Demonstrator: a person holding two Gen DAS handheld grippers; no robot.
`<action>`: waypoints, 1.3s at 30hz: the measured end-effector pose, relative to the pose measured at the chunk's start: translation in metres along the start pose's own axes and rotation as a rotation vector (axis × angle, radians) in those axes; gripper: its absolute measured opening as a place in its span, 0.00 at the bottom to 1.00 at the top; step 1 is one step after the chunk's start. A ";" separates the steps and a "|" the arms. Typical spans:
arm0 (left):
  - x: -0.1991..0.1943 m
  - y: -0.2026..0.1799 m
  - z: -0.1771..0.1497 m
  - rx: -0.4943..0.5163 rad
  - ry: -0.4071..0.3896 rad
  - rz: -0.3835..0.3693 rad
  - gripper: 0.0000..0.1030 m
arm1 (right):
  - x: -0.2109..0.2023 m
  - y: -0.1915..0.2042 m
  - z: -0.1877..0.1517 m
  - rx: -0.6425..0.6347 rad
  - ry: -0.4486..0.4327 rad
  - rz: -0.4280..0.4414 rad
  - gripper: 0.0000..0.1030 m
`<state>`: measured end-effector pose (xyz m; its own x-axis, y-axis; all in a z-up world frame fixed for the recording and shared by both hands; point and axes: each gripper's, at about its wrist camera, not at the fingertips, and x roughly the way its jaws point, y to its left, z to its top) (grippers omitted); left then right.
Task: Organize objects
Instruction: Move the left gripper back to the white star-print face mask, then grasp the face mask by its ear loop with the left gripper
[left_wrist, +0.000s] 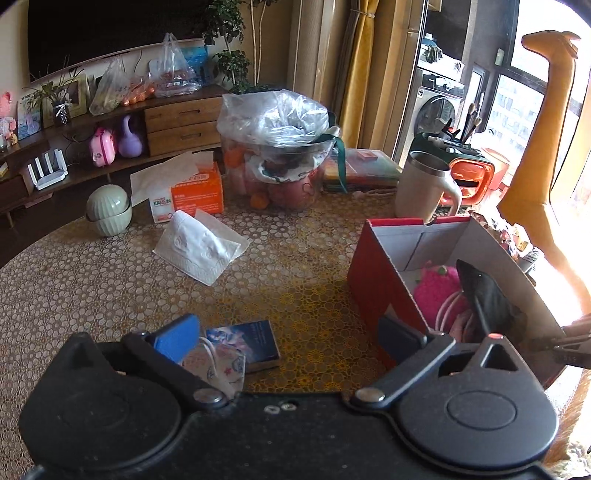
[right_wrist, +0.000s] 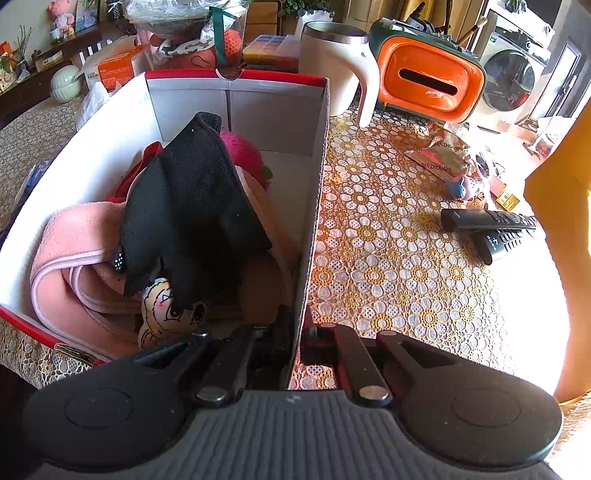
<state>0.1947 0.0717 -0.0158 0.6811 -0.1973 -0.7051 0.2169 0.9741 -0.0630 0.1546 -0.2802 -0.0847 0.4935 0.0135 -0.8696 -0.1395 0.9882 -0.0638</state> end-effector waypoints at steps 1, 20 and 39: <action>0.004 0.004 -0.002 -0.005 0.008 0.010 0.99 | 0.000 0.000 0.000 0.001 0.000 0.001 0.04; 0.087 0.029 -0.054 0.018 0.161 0.159 0.97 | 0.001 0.000 0.001 0.013 0.010 0.003 0.04; 0.083 0.035 -0.055 -0.028 0.128 0.172 0.18 | 0.002 0.000 0.001 0.007 0.009 0.000 0.04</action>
<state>0.2202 0.0953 -0.1153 0.6117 -0.0142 -0.7910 0.0844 0.9953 0.0475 0.1565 -0.2801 -0.0859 0.4856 0.0121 -0.8741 -0.1334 0.9892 -0.0604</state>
